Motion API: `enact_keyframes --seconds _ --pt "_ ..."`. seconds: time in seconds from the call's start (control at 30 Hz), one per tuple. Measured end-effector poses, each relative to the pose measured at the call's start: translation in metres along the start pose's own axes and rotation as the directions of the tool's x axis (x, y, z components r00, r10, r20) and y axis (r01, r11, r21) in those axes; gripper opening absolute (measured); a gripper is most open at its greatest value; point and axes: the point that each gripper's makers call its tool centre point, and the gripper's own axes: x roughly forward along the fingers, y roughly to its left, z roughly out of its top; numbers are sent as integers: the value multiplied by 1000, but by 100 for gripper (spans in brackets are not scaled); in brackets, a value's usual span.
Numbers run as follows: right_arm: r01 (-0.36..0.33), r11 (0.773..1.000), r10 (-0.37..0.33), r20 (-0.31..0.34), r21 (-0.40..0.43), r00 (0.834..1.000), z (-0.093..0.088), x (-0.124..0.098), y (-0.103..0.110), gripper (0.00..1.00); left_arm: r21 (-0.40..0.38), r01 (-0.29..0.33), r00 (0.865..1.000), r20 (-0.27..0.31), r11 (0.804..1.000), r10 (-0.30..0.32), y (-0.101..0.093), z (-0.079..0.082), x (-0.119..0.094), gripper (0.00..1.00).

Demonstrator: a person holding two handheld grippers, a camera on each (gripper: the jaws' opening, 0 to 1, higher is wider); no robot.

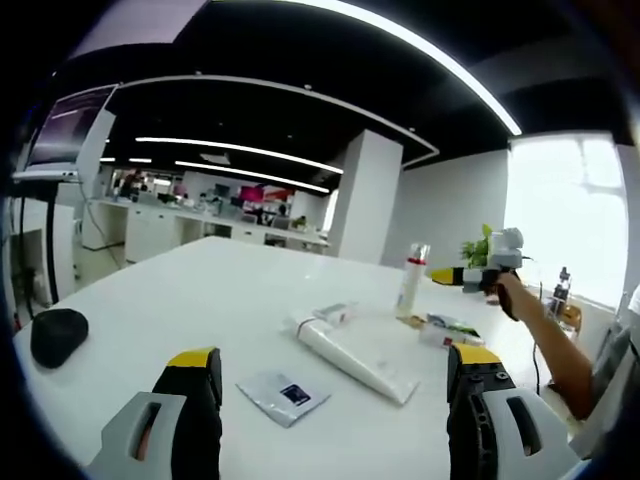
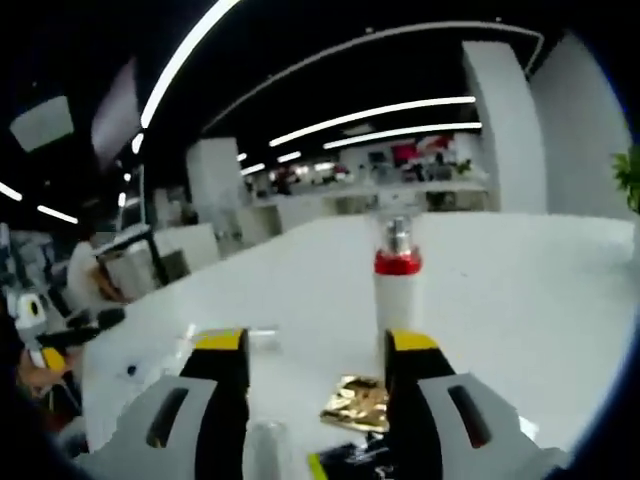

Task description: Arrange the skincare products in the storage area until every visible bottle or jar stands upright without overlapping.

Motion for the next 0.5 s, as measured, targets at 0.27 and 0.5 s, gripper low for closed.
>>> enact_keyframes --seconds 0.27,0.5 --pt "-9 994 14 36 -112 999 -9 -35 27 69 -7 8 1000 -1 1000 -8 -1 -2 3 96" --pt "-54 989 59 27 -139 998 -29 -58 35 82 -10 16 1000 -2 1000 -16 -2 -2 5 96"
